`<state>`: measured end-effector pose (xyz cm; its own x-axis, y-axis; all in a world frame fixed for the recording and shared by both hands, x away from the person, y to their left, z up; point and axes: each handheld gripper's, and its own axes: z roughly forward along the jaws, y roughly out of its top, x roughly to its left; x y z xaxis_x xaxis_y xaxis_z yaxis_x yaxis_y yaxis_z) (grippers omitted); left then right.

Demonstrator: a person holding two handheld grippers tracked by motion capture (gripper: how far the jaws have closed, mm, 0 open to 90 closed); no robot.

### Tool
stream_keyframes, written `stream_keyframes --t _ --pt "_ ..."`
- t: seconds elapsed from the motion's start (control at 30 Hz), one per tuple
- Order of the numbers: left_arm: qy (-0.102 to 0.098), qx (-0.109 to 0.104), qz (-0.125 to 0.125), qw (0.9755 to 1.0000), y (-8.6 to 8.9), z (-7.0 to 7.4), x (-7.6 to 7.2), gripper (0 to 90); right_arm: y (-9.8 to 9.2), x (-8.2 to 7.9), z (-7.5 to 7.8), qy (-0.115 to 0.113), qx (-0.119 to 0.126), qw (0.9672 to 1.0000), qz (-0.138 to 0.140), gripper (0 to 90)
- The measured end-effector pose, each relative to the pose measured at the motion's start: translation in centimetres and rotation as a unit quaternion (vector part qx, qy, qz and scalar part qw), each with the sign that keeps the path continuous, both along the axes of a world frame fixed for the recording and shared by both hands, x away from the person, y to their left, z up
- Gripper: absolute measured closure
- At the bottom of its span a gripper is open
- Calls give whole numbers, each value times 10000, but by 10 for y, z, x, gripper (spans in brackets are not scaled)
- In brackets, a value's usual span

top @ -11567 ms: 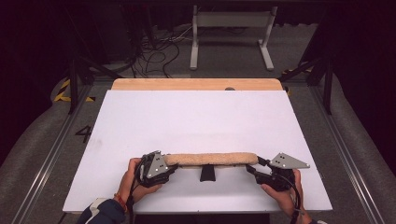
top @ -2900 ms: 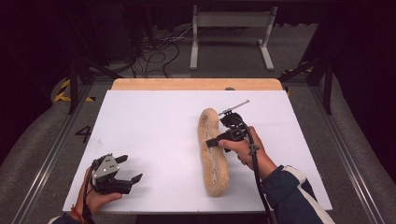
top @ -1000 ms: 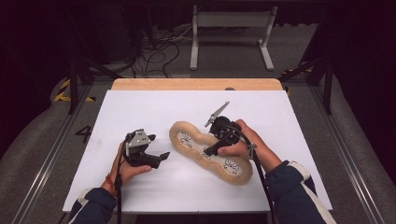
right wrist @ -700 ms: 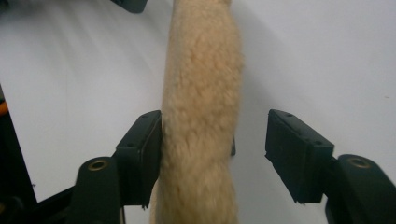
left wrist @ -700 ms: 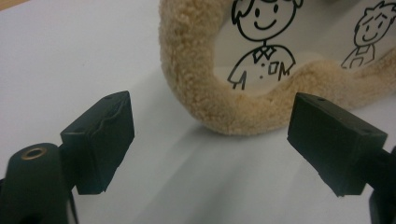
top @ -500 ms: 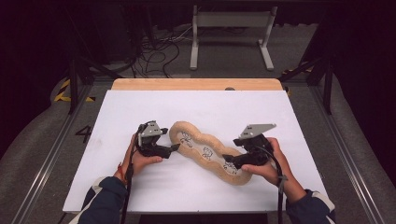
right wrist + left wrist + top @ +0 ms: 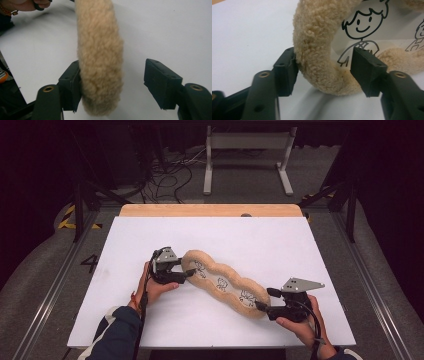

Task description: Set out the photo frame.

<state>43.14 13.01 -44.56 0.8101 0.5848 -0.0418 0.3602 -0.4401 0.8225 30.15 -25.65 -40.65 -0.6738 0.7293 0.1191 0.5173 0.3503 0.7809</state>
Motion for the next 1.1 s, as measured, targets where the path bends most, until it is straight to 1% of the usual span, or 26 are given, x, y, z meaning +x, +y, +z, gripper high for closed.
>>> stream_keyframes --t 0.03,0.07,0.1,0.17,0.23,0.27,0.33,0.37,0.47,0.5,0.53,0.57,0.7,0.8,0.87,0.93,1.03,1.1 --pt "2 -14 35 10000 1 0 0 449 0 -2 -4 3 -17 10000 24 342" --pt "-27 1 37 10000 2 0 1 485 -2 -3 -7 -11 25 10000 3 350" --pt "7 -53 88 9999 3 0 1 511 -3 -5 -9 -5 132 9999 -10 369" --pt "-16 -22 140 9999 4 -1 1 574 -5 -8 -11 -16 238 9997 -34 395" --pt "-21 -17 135 9999 4 -1 1 593 -5 -11 -14 -98 296 9995 -24 443" --pt "-38 -3 154 9999 4 -1 0 600 -5 -11 -14 -113 297 9995 -30 444" --pt "-39 -14 137 9999 4 -1 0 609 -5 -9 -16 -56 389 9992 -43 482" --pt "-21 -39 151 9999 4 -1 0 611 -6 -9 -16 -54 416 9991 2 499" --pt "0 -32 146 9999 6 -1 -1 617 -5 -9 -15 -175 289 9994 70 558" --pt "54 -68 131 9999 7 -2 -1 619 -5 -10 -14 -210 253 9994 102 578" --pt "19 -74 132 9999 7 -2 -1 621 -4 -10 -14 -245 236 9993 142 614" --pt "29 -105 172 9998 7 -3 -3 623 -4 -9 -14 -235 243 9992 195 623" --pt "-1 -83 215 9997 8 -3 -6 622 -4 -6 -15 -230 258 9991 225 632" --pt "-25 -65 262 9996 10 -3 -10 622 -3 -3 -15 -296 177 9992 212 634" --pt "-17 -57 251 9997 11 -3 -11 621 -4 -1 -16 -299 192 9992 205 635" --pt "18 -57 306 9995 12 -2 -14 621 -5 2 -16 -299 217 9992 171 636" --pt "102 -107 300 9994 14 -2 -17 621 -6 5 -16 -305 181 9992 172 637" --pt "75 -90 300 9995 16 -2 -19 619 -7 7 -15 -304 177 9992 171 638"
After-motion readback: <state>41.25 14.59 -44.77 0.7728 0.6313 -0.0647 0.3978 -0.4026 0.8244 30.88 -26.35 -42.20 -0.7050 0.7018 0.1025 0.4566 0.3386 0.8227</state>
